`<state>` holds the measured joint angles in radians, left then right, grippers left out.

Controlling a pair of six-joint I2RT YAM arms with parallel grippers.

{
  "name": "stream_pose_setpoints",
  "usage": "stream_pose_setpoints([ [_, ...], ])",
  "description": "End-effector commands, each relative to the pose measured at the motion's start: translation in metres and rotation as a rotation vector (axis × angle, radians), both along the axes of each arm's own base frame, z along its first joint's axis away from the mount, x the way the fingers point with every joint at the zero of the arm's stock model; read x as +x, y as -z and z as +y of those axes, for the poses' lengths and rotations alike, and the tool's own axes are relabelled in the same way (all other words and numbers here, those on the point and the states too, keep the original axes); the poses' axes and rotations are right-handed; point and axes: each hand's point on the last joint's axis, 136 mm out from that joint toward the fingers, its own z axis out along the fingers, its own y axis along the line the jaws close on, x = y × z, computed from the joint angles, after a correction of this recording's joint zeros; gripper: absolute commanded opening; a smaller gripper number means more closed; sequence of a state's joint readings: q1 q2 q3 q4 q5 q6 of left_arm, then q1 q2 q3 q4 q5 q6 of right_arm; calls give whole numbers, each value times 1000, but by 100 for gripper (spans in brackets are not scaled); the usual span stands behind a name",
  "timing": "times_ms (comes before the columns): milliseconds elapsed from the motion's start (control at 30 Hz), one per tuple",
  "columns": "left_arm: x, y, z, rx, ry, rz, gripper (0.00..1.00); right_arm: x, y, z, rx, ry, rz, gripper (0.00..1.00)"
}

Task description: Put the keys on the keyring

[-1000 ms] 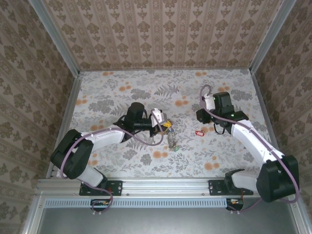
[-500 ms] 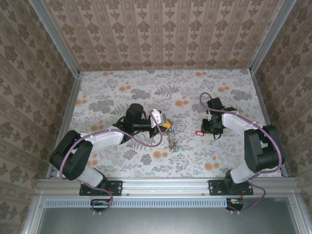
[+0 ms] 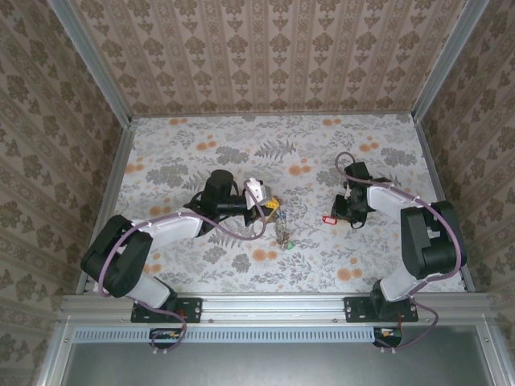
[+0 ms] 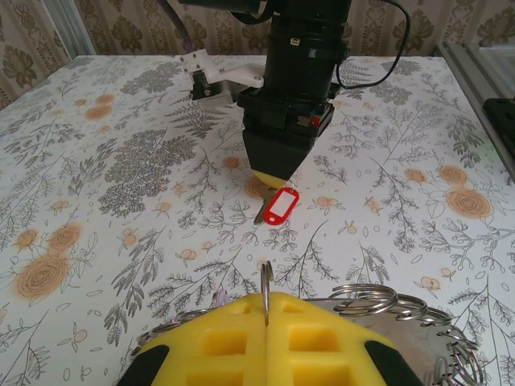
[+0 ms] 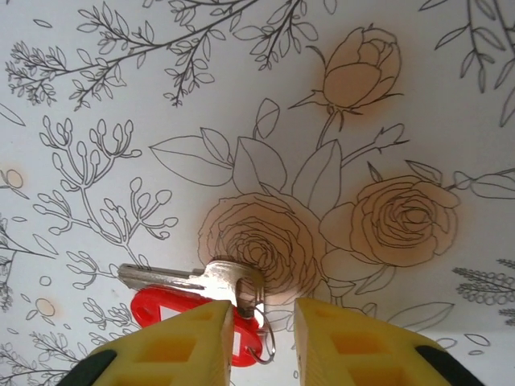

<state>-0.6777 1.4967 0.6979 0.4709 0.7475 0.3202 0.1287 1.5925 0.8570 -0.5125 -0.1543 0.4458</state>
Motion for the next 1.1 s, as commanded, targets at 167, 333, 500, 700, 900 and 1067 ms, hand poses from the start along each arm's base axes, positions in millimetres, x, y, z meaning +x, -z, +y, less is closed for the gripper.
stream_pose_setpoints([
  [167, 4, -24, -1, -90, 0, -27, 0, -9, 1, 4, 43, 27, 16, 23],
  [333, 3, -24, 0, -94, 10, -41, 0, -10, 2, 4, 43, 30, 17, 20],
  [500, 0, -24, -1, -82, 30, -20, 0, -6, -3, 4, 42, 31, -6, 17],
  [700, 2, -24, -1, -82, 19, -16, 0, -8, -11, 2, 31, 21, -21, 8],
  [900, 3, -27, -2, -94, 18, -15, 0, -10, -11, 3, 27, -8, -20, 0],
  [1067, 6, -28, -3, -110, 8, 0, 0, -1, -31, 10, 33, -91, -127, 0],
])
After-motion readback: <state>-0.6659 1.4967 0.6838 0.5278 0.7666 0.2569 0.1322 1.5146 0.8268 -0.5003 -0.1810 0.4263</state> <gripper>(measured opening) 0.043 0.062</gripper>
